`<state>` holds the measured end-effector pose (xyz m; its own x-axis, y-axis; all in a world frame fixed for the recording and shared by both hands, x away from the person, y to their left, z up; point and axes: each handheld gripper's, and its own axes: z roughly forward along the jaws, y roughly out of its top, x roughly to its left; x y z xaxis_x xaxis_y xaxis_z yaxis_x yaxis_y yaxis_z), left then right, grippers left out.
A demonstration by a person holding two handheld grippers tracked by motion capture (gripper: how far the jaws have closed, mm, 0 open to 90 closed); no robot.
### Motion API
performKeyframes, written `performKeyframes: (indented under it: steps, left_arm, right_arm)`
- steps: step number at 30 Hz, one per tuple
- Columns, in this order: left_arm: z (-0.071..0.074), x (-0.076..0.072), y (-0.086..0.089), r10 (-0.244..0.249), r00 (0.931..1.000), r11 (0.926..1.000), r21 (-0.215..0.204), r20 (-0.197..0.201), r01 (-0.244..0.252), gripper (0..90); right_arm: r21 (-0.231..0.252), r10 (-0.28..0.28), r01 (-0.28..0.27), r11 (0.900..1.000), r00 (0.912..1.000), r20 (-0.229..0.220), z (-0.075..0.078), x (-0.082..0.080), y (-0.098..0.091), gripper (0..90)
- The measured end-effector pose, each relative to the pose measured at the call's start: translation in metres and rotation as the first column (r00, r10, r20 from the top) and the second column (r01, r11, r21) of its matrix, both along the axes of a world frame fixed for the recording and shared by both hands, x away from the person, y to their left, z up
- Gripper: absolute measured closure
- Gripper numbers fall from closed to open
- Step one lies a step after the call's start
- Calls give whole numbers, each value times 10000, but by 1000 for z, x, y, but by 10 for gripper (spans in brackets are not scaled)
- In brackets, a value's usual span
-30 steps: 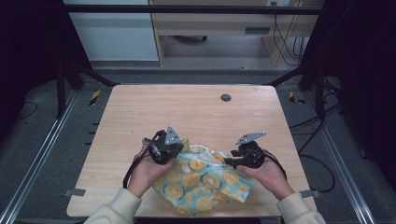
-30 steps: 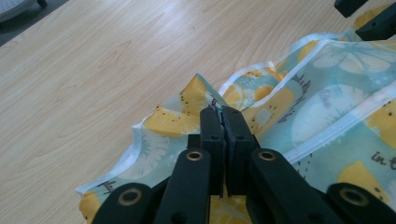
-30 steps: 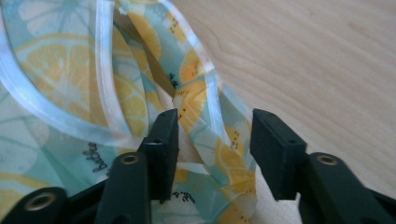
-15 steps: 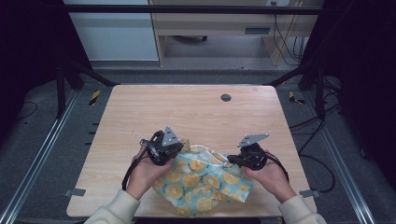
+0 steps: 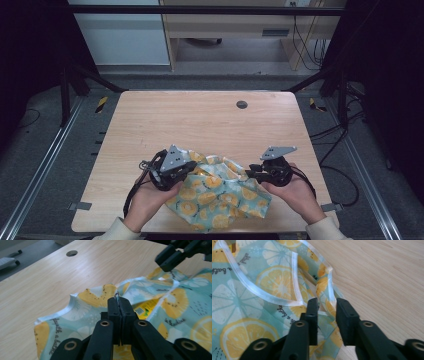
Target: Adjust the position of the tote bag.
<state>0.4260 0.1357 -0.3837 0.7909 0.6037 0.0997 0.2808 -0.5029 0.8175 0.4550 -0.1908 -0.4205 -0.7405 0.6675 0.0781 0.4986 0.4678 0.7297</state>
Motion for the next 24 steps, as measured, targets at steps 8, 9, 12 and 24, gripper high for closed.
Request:
performKeyframes:
  steps: [8,9,12,24]
  left_arm:
    - [-8,5,0,22,9999,9998,193,-112,-20,899]
    - [-8,5,0,22,9999,9998,193,-112,-20,899]
    - [-11,5,2,45,9999,9997,241,-145,-42,899]
    - [-19,7,6,159,9997,9994,320,-199,-152,900]
  right_arm:
    - [86,-347,352,9993,9975,-612,-10,24,14,508]
    - [109,-336,346,9993,9964,-784,-12,26,16,499]
    - [-80,-275,268,9996,9943,-1033,-18,29,17,495]
    - [-78,532,-559,9984,9776,-2039,-38,22,12,900]
